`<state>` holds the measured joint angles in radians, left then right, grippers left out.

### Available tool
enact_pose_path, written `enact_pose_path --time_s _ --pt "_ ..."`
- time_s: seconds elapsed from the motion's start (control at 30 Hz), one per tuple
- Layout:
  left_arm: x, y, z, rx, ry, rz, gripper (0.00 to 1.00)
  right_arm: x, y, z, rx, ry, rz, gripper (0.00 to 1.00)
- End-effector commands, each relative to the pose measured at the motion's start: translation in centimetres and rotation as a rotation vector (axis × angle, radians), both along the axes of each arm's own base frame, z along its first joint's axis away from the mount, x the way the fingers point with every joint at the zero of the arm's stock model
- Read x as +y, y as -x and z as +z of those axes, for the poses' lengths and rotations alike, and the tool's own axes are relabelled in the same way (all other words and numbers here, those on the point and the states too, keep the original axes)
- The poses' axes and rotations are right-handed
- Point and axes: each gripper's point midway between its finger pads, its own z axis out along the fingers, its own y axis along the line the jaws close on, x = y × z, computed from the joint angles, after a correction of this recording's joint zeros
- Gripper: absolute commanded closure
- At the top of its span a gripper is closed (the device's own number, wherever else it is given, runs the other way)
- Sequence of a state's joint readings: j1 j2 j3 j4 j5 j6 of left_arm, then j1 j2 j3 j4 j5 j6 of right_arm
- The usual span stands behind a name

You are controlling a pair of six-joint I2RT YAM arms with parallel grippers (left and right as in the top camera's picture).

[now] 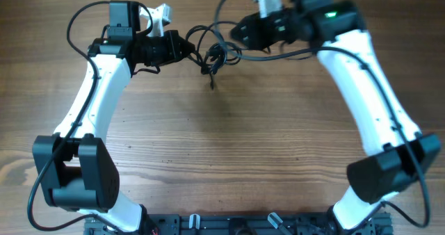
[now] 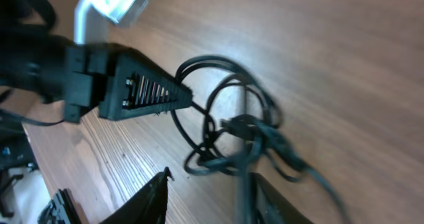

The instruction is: Untangle cables

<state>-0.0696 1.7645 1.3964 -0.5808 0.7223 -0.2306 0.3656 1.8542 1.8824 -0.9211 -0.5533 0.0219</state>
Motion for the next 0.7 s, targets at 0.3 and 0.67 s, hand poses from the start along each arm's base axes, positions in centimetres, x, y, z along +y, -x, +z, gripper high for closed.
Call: enact_pose_path --time_s 0.3,0.67 --pt "-2.7 2.0 2.2 0.01 0.182 -0.144 0.96 -2.7 -2.7 -5.5 0.098 0.218 -0.27 0.52" --pt "2.6 0.1 3.1 0.415 0.442 0.261 0.96 1.8 -0.3 -3.4 0.17 -0.008 -0.07 0.45"
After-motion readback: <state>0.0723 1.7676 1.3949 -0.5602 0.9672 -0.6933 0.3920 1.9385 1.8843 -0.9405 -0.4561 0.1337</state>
